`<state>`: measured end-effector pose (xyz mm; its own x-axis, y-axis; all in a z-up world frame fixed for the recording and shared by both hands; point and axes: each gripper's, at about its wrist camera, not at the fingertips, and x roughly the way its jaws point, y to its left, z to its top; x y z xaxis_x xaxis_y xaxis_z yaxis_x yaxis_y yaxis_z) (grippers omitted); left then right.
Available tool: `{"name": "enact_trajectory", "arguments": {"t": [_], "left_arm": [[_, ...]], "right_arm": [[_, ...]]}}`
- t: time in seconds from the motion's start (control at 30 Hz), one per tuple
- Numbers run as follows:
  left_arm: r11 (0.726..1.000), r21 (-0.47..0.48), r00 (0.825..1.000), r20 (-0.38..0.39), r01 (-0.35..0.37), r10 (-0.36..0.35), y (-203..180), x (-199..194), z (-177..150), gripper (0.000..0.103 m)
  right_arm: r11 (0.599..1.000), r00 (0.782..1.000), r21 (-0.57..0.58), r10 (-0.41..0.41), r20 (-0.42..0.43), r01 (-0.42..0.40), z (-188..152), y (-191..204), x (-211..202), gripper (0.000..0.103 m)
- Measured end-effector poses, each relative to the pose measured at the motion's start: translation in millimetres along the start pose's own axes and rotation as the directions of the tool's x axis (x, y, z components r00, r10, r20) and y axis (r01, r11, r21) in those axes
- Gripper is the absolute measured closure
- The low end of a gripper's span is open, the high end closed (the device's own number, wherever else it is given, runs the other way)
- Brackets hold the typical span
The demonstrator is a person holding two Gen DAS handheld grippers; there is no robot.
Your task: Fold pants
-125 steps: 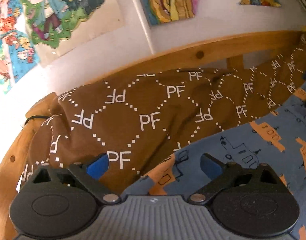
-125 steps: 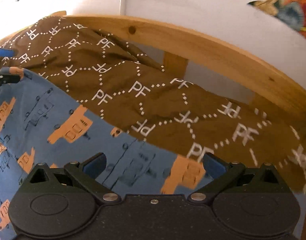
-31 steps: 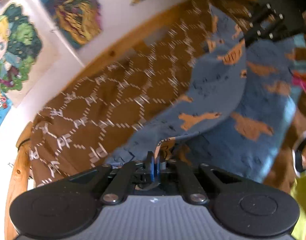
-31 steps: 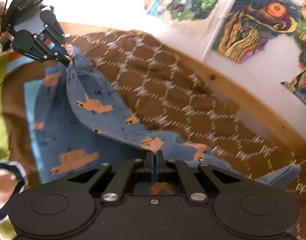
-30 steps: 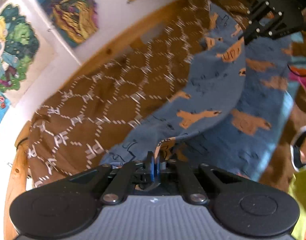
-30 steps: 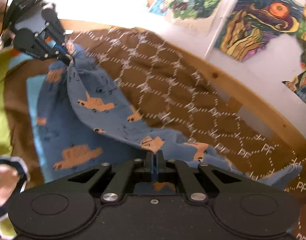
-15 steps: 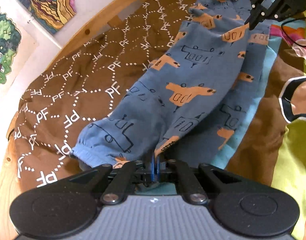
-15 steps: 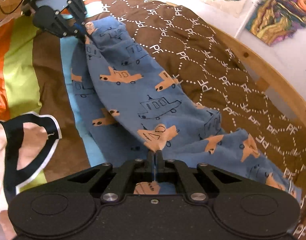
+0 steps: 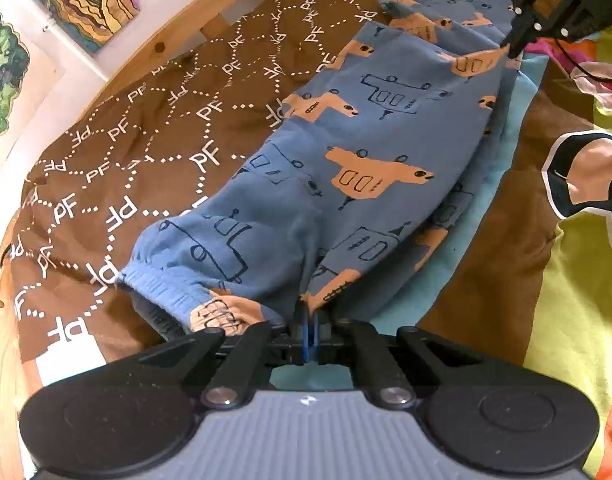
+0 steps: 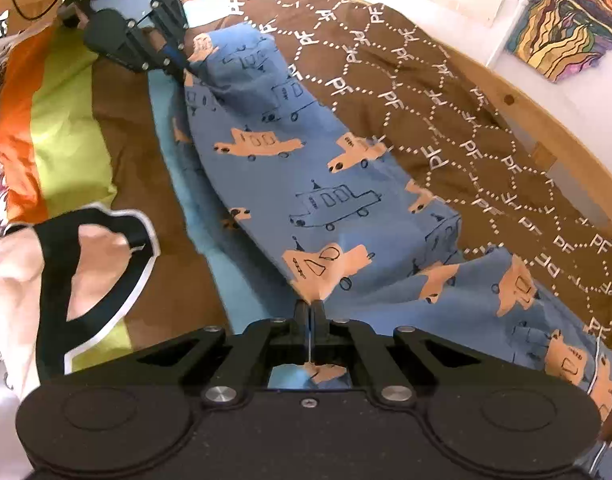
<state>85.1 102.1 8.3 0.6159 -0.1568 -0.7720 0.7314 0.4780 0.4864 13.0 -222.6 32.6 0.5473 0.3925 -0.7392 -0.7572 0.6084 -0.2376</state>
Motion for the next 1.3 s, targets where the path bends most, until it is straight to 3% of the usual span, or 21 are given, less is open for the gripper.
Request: {"name": "enact_trajectory", "arguments": {"t": [0.33,0.37,0.43,0.47,0.5,0.53,0.6,0.67,0.8,0.87,1.0,1.1,1.2,1.3], "left_arm": [[0.998,-0.055,1.000,-0.008,0.027,-0.027,5,7,0,0.098],[0.996,-0.083,0.999,0.001,0.040,-0.040,8,4,2,0.090],[0.985,-0.151,0.997,0.019,0.080,-0.078,12,0,6,0.057],[0.976,-0.191,0.995,0.039,0.102,-0.096,14,-5,8,0.035],[0.966,-0.233,0.993,0.071,0.112,-0.098,13,-10,10,0.023],[0.956,-0.269,0.991,0.098,0.114,-0.091,11,-15,12,0.019],[0.945,-0.302,0.984,0.157,0.129,-0.084,-1,-22,22,0.006],[0.940,-0.314,0.975,0.211,0.133,-0.068,-16,-23,37,0.000],[0.939,-0.266,0.952,0.273,0.217,-0.142,-48,-3,88,0.000],[0.943,-0.206,0.946,0.245,0.263,-0.210,-62,10,124,0.000],[0.930,-0.057,0.912,0.226,0.363,-0.342,-82,25,180,0.000],[0.932,-0.008,0.910,0.220,0.363,-0.353,-103,36,208,0.001],[0.936,-0.015,0.909,0.243,0.352,-0.338,-123,41,223,0.015],[0.933,-0.012,0.903,0.257,0.360,-0.345,-135,43,227,0.021]], "right_arm": [[0.999,0.999,0.030,0.015,-0.049,-0.013,-7,6,11,0.103],[0.999,0.999,0.045,0.014,-0.048,-0.012,-7,4,10,0.096],[0.996,0.999,0.091,-0.008,-0.031,0.011,-6,1,3,0.080],[0.991,1.000,0.129,-0.018,-0.017,0.020,-7,-2,-3,0.070],[0.985,1.000,0.171,-0.031,-0.004,0.031,-10,-5,-10,0.062],[0.975,0.999,0.216,-0.053,0.003,0.051,-13,-8,-17,0.057],[0.947,0.993,0.304,-0.115,0.009,0.107,-21,-12,-31,0.032],[0.895,0.984,0.416,-0.179,0.001,0.162,-33,-20,-46,0.018],[0.782,0.953,0.563,-0.299,-0.039,0.268,-57,-38,-68,0.003],[0.727,0.937,0.613,-0.342,-0.064,0.308,-68,-50,-77,0.003],[0.647,0.927,0.702,-0.370,-0.054,0.299,-87,-75,-93,0.003],[0.586,0.919,0.763,-0.392,-0.029,0.274,-100,-89,-103,0.003],[0.558,0.922,0.794,-0.387,-0.008,0.242,-108,-98,-105,0.004],[0.568,0.930,0.792,-0.368,0.001,0.224,-108,-101,-101,0.007]]}}
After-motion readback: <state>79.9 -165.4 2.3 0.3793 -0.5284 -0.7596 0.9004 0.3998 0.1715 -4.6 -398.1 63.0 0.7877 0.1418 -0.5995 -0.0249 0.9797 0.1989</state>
